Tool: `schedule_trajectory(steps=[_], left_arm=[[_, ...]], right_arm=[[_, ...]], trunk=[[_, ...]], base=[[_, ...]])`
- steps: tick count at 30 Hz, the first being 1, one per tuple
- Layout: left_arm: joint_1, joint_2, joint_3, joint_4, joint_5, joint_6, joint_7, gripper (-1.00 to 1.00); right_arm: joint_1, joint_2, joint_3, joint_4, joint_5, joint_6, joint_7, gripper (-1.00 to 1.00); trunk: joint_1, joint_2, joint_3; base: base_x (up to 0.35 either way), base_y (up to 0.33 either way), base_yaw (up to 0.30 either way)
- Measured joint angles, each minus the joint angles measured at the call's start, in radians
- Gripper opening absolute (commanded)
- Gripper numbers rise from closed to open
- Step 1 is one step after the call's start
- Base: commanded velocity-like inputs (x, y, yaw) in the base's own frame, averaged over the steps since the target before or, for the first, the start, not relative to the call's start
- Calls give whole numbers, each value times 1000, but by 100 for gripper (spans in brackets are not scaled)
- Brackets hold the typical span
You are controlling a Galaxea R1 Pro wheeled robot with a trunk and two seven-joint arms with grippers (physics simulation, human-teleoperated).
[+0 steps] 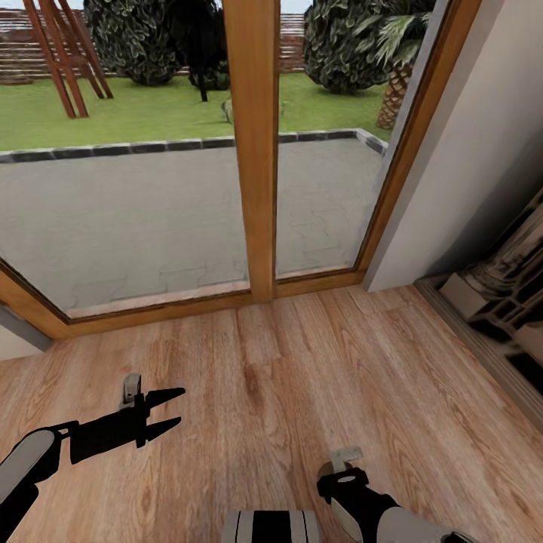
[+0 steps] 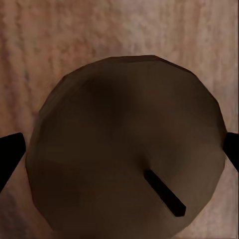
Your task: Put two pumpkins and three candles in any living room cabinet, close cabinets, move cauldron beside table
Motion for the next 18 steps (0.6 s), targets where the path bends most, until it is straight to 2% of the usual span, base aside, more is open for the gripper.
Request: schedule_trajectory(steps=[12, 13, 18], left_arm=[[0, 0, 0, 0, 1, 0, 0, 100], [0, 0, 0, 0, 1, 0, 0, 100], [0, 0, 0, 0, 1, 0, 0, 100]], right_arm=[[7, 0, -1, 0, 3, 1, -17, 100], [7, 0, -1, 0, 3, 1, -16, -100], [7, 1, 0, 0, 1, 1, -18, -100]], trunk=[[0, 0, 0], [0, 0, 0], [0, 0, 0]], base=[[0, 0, 0], [0, 0, 0], [0, 0, 0]])
